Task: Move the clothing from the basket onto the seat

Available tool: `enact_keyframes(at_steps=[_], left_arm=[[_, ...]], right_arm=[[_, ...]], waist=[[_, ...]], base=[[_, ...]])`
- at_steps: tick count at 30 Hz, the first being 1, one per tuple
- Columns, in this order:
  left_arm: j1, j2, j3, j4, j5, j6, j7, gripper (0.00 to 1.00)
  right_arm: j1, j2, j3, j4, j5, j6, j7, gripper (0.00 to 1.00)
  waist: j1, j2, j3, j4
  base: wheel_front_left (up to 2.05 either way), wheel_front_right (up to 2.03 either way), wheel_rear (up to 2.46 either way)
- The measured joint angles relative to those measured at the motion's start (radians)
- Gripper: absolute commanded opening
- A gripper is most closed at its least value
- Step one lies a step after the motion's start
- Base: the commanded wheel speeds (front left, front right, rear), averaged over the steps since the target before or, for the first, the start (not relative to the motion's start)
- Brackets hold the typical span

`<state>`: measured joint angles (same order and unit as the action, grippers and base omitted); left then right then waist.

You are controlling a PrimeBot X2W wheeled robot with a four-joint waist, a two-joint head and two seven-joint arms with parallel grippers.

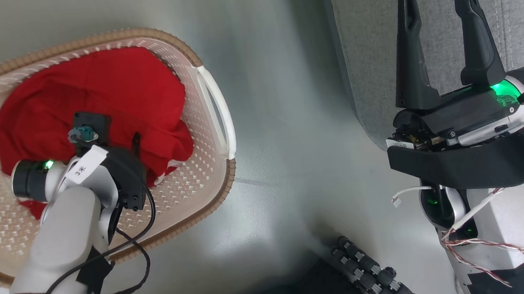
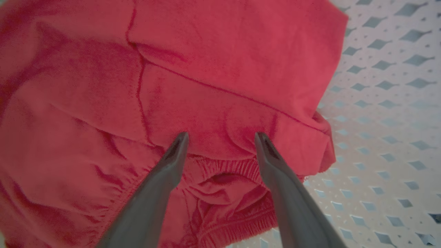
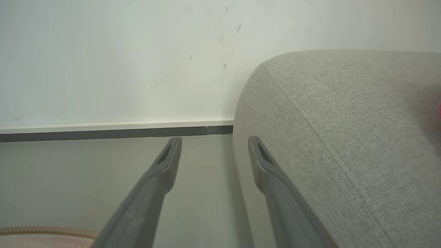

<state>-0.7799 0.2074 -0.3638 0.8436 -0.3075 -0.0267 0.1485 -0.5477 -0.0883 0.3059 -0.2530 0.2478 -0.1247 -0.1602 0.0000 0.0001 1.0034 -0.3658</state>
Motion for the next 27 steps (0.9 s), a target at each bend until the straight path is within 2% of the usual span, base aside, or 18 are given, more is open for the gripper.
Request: enact_keyframes(at_steps=[12, 13, 15, 27], left_arm=[[-0.062, -0.026, 0.009, 0.124, -0.011, 0.002, 0.041, 1.0], [-0.067, -0.028, 0.011, 0.131, -0.012, 0.004, 0.043, 0.5], [-0.08, -0.033, 0.012, 0.148, -0.013, 0.009, 0.047, 0.0], [-0.122, -0.032, 0.016, 0.217, -0.013, 0.018, 0.051, 0.0]], right_arm=[[0.0, 0.005, -0.001, 0.025, 0.008, 0.0, -0.023, 1.0], [0.0, 0.005, -0.001, 0.026, 0.009, 0.0, -0.026, 1.0], [0.0, 0.005, -0.001, 0.026, 0.009, 0.0, -0.027, 1.0], [-0.004, 0.006, -0.003, 0.043, 0.017, 0.002, -0.041, 1.0]], waist=[[-0.0001, -0.0001, 0.033, -0.008], [-0.0001, -0.0001, 0.034, -0.007], [-0.0001, -0.0002, 0.035, -0.006], [-0.0001, -0.0002, 0.033, 0.002]], base=[[0.0, 0.0, 0.0], [0.0, 0.0, 0.0], [0.0, 0.0, 0.0], [0.0, 0.0, 0.0]])
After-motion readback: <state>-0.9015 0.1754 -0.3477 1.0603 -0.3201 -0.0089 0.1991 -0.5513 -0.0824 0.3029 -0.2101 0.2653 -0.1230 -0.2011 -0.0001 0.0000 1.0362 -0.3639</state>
